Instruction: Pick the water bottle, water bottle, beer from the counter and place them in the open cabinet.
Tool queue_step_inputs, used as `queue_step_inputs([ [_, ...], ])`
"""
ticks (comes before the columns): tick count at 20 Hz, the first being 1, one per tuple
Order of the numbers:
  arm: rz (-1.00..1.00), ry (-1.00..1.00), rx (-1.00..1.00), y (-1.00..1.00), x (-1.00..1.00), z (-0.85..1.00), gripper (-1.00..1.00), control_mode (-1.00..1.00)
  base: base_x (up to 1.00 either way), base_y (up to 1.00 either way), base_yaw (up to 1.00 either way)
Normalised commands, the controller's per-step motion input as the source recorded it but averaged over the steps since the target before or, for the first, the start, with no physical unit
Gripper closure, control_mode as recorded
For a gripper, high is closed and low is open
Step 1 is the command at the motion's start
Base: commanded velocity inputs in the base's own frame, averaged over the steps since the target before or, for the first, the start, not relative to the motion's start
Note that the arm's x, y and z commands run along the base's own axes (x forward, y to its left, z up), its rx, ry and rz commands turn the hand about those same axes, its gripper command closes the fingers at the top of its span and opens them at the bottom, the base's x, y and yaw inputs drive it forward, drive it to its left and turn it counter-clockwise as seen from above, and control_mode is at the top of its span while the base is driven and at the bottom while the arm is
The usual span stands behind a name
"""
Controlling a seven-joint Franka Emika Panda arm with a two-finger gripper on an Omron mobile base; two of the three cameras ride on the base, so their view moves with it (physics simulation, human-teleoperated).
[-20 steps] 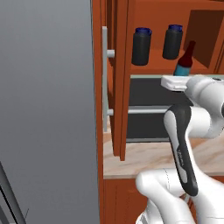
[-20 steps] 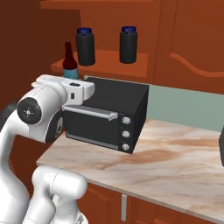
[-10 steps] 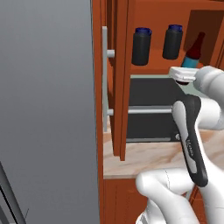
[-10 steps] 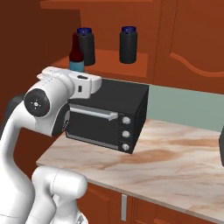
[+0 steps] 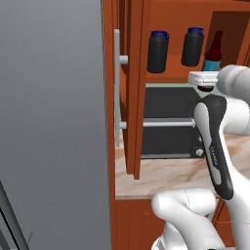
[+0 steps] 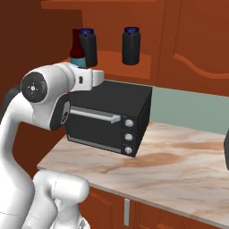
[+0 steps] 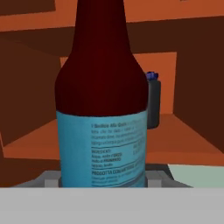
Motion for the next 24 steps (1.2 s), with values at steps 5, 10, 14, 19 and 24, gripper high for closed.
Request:
queue_step_inputs([
  [5,0.00,0.08,-0.08,0.00,0.00,0.00,1.00,-1.00,0.00,0.00,0.00],
  [10,0.00,0.01,0.00,0.00,0.07,0.06,1.00,-1.00,0.00,0.00,0.00],
  [14,0.00,-0.13,0.02,0.00,0.02,-0.02,1.00,-1.00,0.00,0.00,0.00],
  [19,0.00,-0.17,0.05,0.00,0.07,-0.04,1.00,-1.00,0.00,0.00,0.00],
  [24,-0.02,-0.05,0.01,0.00,0.19,0.00,1.00,-1.00,0.00,0.00,0.00],
])
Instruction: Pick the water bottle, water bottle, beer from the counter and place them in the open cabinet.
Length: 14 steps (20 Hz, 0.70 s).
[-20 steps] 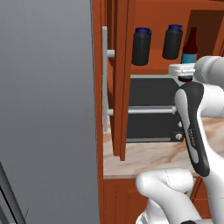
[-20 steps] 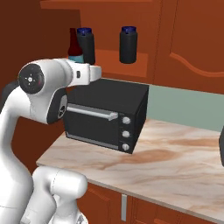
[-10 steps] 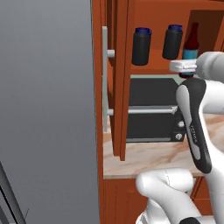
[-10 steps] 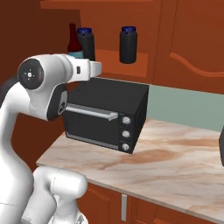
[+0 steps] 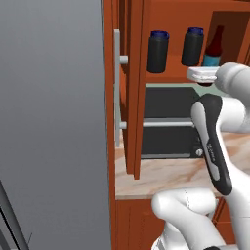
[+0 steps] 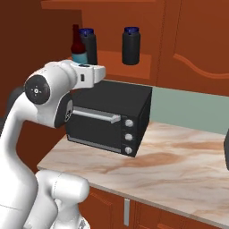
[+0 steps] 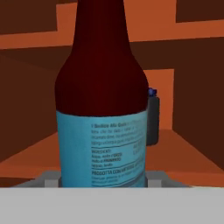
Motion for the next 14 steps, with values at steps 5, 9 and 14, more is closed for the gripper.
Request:
queue_step_inputs([
  [5,-0.06,0.06,0.00,0.00,0.24,0.12,1.00,-1.00,0.00,0.00,0.00],
  [9,-0.06,0.10,0.00,0.00,0.33,0.17,1.00,-1.00,0.00,0.00,0.00],
  [14,-0.06,0.10,0.00,0.00,0.34,0.09,1.00,-1.00,0.00,0.00,0.00],
])
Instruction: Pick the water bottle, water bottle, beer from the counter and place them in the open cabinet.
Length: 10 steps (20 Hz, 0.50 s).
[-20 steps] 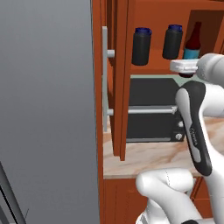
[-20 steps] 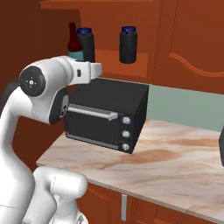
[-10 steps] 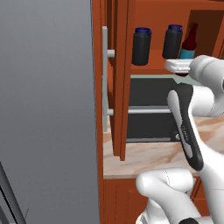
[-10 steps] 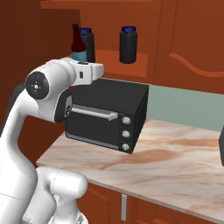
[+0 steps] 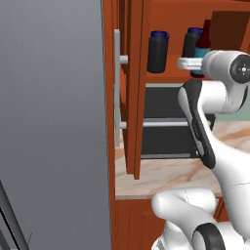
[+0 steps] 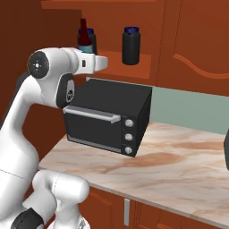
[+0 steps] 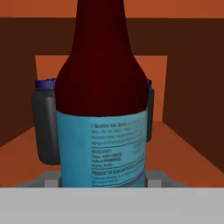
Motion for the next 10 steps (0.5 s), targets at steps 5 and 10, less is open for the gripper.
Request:
queue_step_inputs([
  [5,-0.03,0.04,0.00,0.00,0.26,0.00,1.00,-1.00,0.00,0.00,0.00],
  [10,0.00,0.01,0.00,-0.03,0.18,-0.01,1.00,-1.00,0.00,0.00,0.00],
])
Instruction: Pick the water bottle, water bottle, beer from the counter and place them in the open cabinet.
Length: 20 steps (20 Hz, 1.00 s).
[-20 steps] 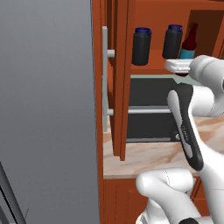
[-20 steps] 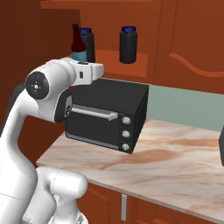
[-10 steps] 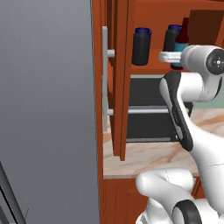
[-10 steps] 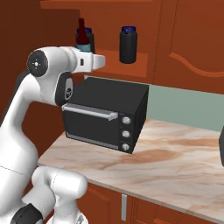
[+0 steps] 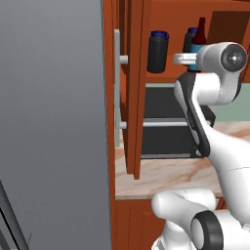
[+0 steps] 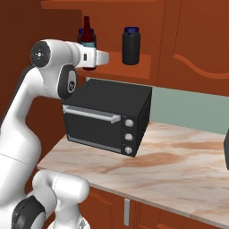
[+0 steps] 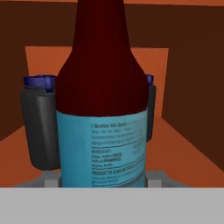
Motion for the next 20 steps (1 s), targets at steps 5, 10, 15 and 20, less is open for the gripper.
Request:
queue_step_inputs([
  [5,0.00,0.00,0.00,-0.07,0.12,-0.09,1.00,-1.00,0.00,0.00,0.00],
  [10,0.00,-0.02,0.01,-0.10,0.08,-0.25,1.00,-1.00,0.00,0.00,0.00],
  [15,0.00,-0.07,0.02,-0.04,0.13,-0.24,1.00,-1.00,0.00,0.00,0.00],
  [20,0.00,-0.01,0.01,-0.01,0.30,-0.01,1.00,-1.00,0.00,0.00,0.00],
])
